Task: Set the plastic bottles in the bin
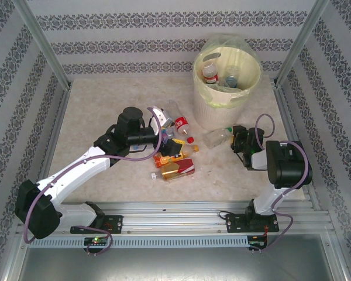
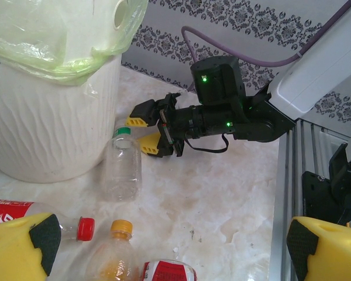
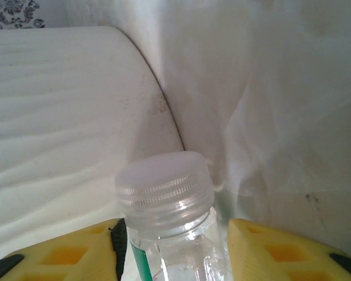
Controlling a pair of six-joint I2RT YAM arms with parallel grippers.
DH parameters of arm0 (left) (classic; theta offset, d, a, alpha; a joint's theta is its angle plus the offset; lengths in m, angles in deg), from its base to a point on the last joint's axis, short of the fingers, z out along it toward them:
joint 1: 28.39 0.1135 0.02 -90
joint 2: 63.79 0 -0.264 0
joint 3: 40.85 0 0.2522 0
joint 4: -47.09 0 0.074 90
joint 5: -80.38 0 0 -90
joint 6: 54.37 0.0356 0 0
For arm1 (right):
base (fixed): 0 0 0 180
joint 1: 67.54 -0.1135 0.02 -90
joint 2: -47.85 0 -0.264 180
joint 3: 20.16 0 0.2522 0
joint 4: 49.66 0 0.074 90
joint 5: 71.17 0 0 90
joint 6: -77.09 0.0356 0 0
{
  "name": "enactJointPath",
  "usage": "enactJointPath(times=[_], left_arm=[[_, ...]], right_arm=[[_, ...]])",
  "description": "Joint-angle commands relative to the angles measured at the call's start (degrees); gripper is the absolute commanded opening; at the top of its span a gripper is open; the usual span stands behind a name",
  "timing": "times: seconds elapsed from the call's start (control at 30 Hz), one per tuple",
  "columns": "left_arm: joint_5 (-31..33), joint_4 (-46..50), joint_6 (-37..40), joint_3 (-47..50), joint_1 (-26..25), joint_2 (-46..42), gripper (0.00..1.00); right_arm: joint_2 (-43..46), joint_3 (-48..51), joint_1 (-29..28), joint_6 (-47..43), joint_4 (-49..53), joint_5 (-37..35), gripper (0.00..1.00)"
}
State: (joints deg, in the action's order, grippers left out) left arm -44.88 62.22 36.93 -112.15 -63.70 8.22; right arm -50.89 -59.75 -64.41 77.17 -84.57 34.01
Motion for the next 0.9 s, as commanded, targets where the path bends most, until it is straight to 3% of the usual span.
enactJointPath(times=[0.0,0.23,0.4,0.53,0.87], left_arm=[[0.3,1.1,1.2,-0.5,-0.8,-0.6,1.0],[0.1,1.2,1.2,-0.5,-0.9,-0.6,1.0],[-0.3,1.1,0.9,-0.6,-0.8,-0.4,1.0],[-0.6,1.0,0.7,-0.6,-0.9,-0.5,1.0],[-0.5,1.2,0.9,-0.7,-0.8,-1.3,1.0]], right_arm=[[-0.8,-1.0,-0.6,-1.0,3.5,0.8,0.47],[6.6,-2.9,-0.1,-8.8,15.1,0.3,0.4],[11.3,-5.5,0.3,-13.2,24.7,1.2,0.46],[11.4,-6.8,0.4,-13.1,27.5,3.5,0.52],[7.9,-8.9,0.3,-12.6,27.2,5.3,0.53]])
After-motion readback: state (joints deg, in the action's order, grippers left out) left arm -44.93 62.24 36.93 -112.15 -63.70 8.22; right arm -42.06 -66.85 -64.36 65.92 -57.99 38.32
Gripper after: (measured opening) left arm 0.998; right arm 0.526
